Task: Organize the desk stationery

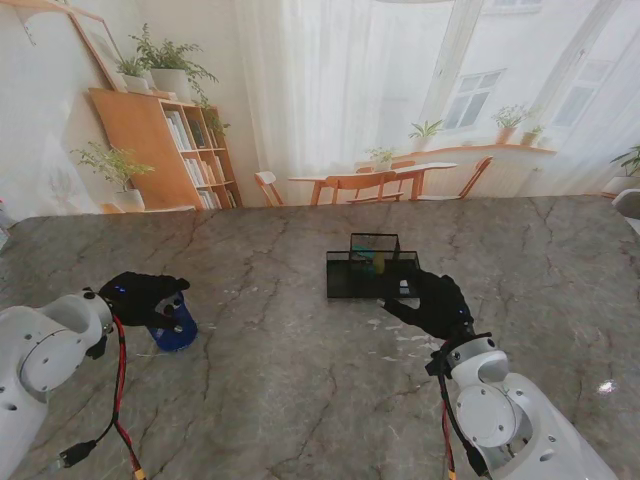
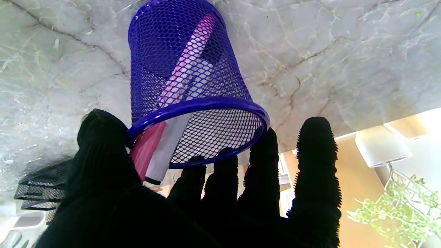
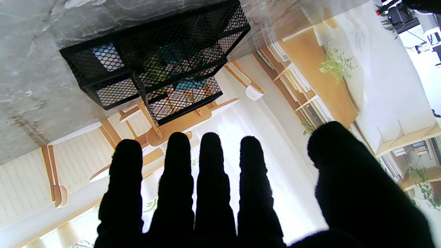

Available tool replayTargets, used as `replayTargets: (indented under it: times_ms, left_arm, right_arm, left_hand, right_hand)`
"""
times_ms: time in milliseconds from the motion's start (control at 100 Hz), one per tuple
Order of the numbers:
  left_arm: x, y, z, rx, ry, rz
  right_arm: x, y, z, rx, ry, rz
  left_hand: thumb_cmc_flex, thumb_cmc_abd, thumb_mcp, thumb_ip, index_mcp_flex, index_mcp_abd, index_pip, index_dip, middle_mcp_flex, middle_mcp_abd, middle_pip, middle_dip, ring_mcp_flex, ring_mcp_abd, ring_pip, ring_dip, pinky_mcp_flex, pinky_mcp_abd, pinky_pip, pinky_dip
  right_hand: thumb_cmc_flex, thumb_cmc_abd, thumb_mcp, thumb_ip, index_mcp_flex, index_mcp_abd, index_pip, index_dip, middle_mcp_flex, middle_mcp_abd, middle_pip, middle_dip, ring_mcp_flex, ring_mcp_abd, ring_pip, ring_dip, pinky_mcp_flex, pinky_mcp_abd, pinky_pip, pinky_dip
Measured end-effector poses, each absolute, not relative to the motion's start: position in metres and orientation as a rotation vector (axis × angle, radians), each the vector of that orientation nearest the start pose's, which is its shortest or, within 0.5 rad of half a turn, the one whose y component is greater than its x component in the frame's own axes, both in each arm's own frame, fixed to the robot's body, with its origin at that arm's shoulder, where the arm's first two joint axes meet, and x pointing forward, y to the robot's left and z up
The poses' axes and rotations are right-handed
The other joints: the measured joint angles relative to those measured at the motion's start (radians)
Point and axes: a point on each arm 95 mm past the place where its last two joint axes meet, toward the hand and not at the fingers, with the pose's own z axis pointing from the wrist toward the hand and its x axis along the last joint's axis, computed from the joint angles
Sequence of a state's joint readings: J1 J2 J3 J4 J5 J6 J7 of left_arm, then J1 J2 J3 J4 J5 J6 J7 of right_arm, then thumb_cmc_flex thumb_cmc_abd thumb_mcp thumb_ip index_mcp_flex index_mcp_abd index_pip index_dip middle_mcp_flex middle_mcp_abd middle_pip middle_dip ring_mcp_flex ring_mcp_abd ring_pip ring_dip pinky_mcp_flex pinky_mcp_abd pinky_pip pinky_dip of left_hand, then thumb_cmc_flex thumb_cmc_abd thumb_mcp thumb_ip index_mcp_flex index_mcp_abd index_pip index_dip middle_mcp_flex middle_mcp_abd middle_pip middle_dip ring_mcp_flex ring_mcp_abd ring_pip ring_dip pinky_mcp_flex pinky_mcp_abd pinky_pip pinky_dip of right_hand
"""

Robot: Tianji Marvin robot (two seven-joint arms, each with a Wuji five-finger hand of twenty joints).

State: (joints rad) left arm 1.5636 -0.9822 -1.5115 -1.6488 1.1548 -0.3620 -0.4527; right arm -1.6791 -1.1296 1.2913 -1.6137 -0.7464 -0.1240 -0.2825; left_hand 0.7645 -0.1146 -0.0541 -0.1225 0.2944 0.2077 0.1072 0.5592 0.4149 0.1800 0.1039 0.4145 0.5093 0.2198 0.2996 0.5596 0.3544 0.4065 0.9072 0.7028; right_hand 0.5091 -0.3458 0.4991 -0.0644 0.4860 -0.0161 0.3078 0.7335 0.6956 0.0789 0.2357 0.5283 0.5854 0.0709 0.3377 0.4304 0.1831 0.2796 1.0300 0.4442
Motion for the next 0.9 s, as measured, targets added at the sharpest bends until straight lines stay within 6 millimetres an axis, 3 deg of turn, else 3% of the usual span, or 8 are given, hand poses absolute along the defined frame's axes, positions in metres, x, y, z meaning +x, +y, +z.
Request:
replayTargets:
  times_ms: [150, 280, 700, 900]
  left_arm:
    - [0.41, 0.109, -0.279, -1.055, 1.932, -1.061]
    - [0.408, 0.108, -0.272, -1.036, 1.926, -1.072]
    - [0.401, 0.102, -0.248, -0.971, 1.888, -1.137]
    - [0.394, 0.092, -0.224, -0.94, 1.787, -1.239]
  right_arm:
    - [0.376, -0.016, -0.324, 1.345, 1.12, 1.802]
    - [0.376, -0.016, -0.324, 1.345, 1.12, 1.802]
    - [0.376, -0.016, -0.324, 1.346, 1.117, 1.803]
    - [0.376, -0.017, -0.324, 1.345, 1.114, 1.804]
  left_hand:
    - [-0.024, 0.003, 0.003, 0.009, -0.014, 0.0, -0.019, -0.023, -0.012, 0.0, -0.004, -0.013, -0.031, 0.001, -0.043, -0.052, -0.035, 0.031, -0.032, -0.036]
    - [-0.049, 0.011, 0.003, 0.006, -0.043, 0.0, -0.027, -0.027, -0.04, 0.0, -0.016, -0.025, -0.079, 0.023, -0.076, -0.117, -0.091, 0.091, -0.089, -0.097]
    - [-0.084, 0.022, 0.003, 0.005, -0.061, 0.0, -0.037, -0.049, -0.065, 0.0, -0.024, -0.04, -0.141, 0.036, -0.107, -0.169, -0.184, 0.117, -0.141, -0.161]
    - [-0.093, 0.022, 0.012, 0.005, -0.061, 0.0, -0.037, -0.05, -0.065, 0.0, -0.024, -0.041, -0.141, 0.037, -0.107, -0.176, -0.186, 0.117, -0.142, -0.163]
  right_hand:
    - [0.0, 0.0, 0.0, 0.0, 0.0, 0.0, 0.0, 0.0, 0.0, 0.0, 0.0, 0.0, 0.0, 0.0, 0.0, 0.0, 0.0, 0.0, 0.0, 0.0]
    - [0.0, 0.0, 0.0, 0.0, 0.0, 0.0, 0.0, 0.0, 0.0, 0.0, 0.0, 0.0, 0.0, 0.0, 0.0, 0.0, 0.0, 0.0, 0.0, 0.0]
    - [0.0, 0.0, 0.0, 0.001, 0.0, 0.0, 0.0, 0.0, 0.0, 0.0, 0.0, 0.0, 0.0, 0.0, 0.0, 0.0, 0.0, 0.0, 0.0, 0.0]
    - [0.0, 0.0, 0.0, 0.001, 0.0, 0.0, 0.0, 0.0, 0.0, 0.0, 0.0, 0.0, 0.0, 0.0, 0.0, 0.0, 0.0, 0.0, 0.0, 0.0]
